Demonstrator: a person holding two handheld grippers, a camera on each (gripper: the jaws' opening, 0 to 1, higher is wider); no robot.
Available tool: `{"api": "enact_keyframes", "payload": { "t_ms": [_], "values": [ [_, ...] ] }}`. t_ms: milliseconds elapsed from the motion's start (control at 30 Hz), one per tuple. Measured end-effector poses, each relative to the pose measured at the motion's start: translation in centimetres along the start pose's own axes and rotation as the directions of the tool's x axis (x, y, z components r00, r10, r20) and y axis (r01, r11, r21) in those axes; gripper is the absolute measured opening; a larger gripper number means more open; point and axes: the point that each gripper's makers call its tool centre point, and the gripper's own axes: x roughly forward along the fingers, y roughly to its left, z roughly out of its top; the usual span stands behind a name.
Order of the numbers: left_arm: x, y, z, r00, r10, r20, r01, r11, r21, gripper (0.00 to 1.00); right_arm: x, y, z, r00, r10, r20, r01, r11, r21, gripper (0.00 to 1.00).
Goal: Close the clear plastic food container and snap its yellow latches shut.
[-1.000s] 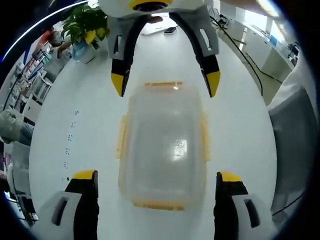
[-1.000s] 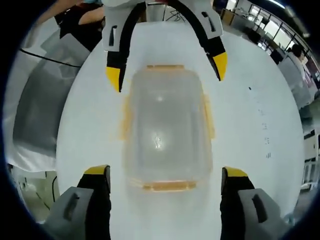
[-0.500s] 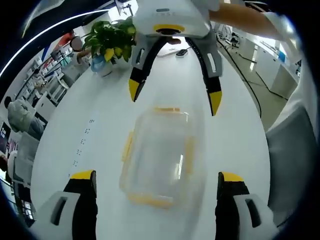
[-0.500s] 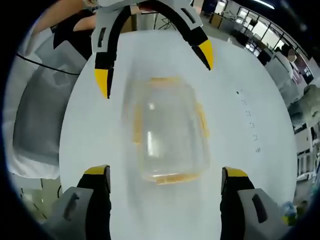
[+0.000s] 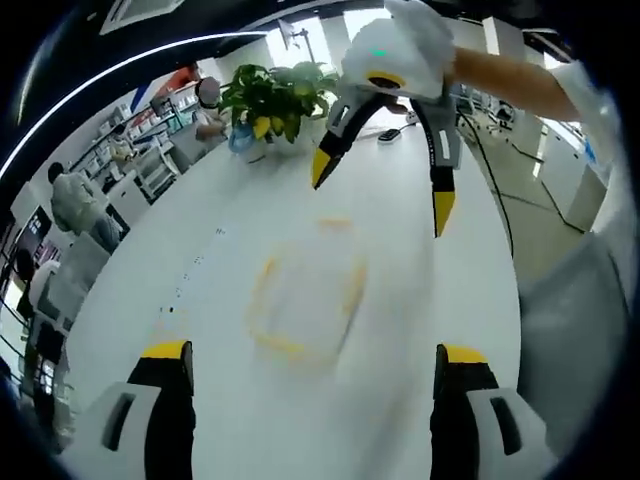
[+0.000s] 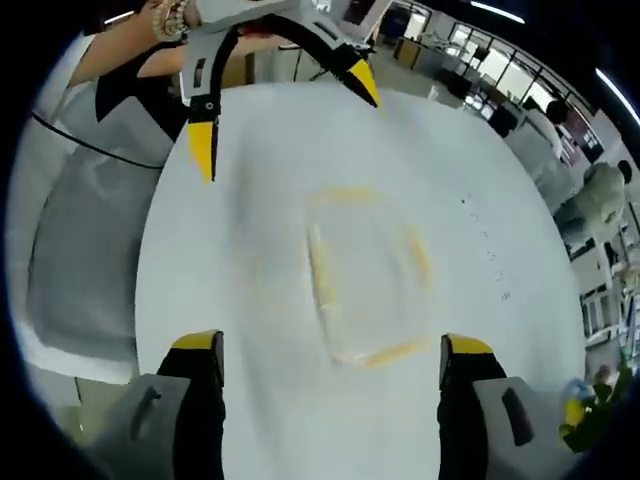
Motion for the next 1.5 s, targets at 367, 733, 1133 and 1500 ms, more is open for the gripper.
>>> {"api": "enact_keyframes", "payload": {
  "t_ms": [367,733,1133,1500],
  "values": [
    [-4.5,-4.0,-3.1,0.998,0.037,0.057,-0.033,0.997,-0.075,0.99,-0.7,4.8,0.2,1.0,-0.021,0.019,0.02,0.999,0.042,0.87],
    [-8.2,-7.5,-7.7,0.984,0.13,0.12,-0.105,0.975,-0.195,0.97,-0.6,9.0,0.2,0.998,-0.061,0.034,0.058,0.995,0.079,0.86],
    [-11.9,-8.7,-10.7,0.942,0.261,0.212,-0.198,0.94,-0.279,0.93,-1.6,13.8,3.4,0.969,-0.178,0.174,0.156,0.979,0.134,0.86],
    [-13.1,-9.4,-13.5,0.934,0.306,0.183,-0.251,0.929,-0.273,0.92,0.1,16.6,4.4,0.916,-0.295,0.272,0.202,0.925,0.323,0.87]
  ]
}}
